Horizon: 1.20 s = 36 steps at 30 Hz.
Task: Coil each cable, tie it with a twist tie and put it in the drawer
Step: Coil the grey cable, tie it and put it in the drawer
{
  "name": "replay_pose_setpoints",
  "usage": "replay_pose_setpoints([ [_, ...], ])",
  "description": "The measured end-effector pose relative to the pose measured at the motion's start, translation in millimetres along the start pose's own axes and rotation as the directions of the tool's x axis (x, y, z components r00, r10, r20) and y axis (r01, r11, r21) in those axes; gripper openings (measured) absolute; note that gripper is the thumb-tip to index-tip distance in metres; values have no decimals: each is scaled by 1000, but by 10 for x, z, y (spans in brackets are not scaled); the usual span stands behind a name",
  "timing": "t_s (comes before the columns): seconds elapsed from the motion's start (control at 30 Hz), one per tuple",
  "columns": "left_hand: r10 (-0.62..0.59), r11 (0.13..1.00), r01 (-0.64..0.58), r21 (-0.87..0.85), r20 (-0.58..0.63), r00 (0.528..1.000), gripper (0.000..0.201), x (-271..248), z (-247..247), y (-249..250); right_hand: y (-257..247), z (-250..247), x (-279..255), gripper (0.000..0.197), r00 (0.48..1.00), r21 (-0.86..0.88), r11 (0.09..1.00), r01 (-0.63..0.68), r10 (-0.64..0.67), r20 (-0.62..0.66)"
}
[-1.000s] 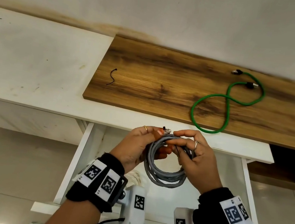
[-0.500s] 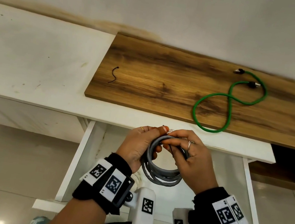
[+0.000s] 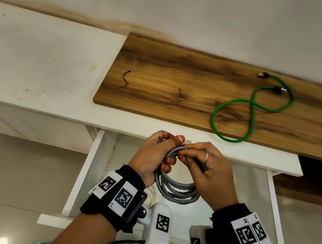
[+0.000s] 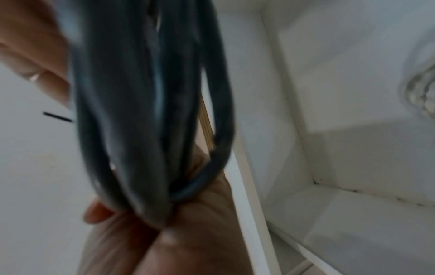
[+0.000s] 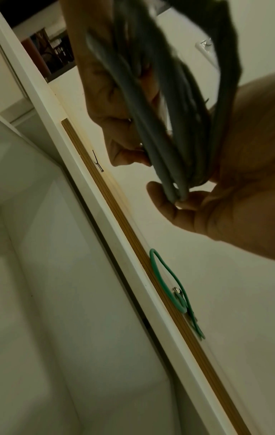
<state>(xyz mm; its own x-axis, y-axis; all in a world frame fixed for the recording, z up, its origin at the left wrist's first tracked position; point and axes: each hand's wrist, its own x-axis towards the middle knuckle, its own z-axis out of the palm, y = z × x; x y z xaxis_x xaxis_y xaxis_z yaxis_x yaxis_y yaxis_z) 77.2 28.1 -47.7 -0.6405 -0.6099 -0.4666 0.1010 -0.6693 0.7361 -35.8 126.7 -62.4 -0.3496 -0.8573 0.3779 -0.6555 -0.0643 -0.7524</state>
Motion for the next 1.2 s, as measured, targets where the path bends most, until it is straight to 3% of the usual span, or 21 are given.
replay_pose_setpoints([
  [0.17,65,989,-58,138,-48,997,24,-18,12,-36,27,-50,-14,23,984,-146,980,133,-113,138],
  [0.3,98,983,-93,159,-27,995,21,-59,31,-14,15,-70,-11,21,980,-67,986,155,-144,140],
  [0.47,86,994,-82,78,-49,995,21,-61,90,3,7,-38,12,16,998,114,993,-19,11,68],
  [0.6,46,998,-45,42,-20,999,16,-56,117,-4,34,-82,7,19,992,216,970,-112,96,84],
  [0.97,-9,1000,7,30,53,999,17,-77,104,32,68,-205,3,14,981,333,926,-178,140,135],
  [1.1,6,999,-7,31,14,1000,13,-64,114,38,59,-163,-12,21,992,192,974,-124,116,52],
  [1.2,14,1000,-14,6,-9,1000,13,-63,108,50,5,-146,0,14,999,15,1000,-25,25,-41],
])
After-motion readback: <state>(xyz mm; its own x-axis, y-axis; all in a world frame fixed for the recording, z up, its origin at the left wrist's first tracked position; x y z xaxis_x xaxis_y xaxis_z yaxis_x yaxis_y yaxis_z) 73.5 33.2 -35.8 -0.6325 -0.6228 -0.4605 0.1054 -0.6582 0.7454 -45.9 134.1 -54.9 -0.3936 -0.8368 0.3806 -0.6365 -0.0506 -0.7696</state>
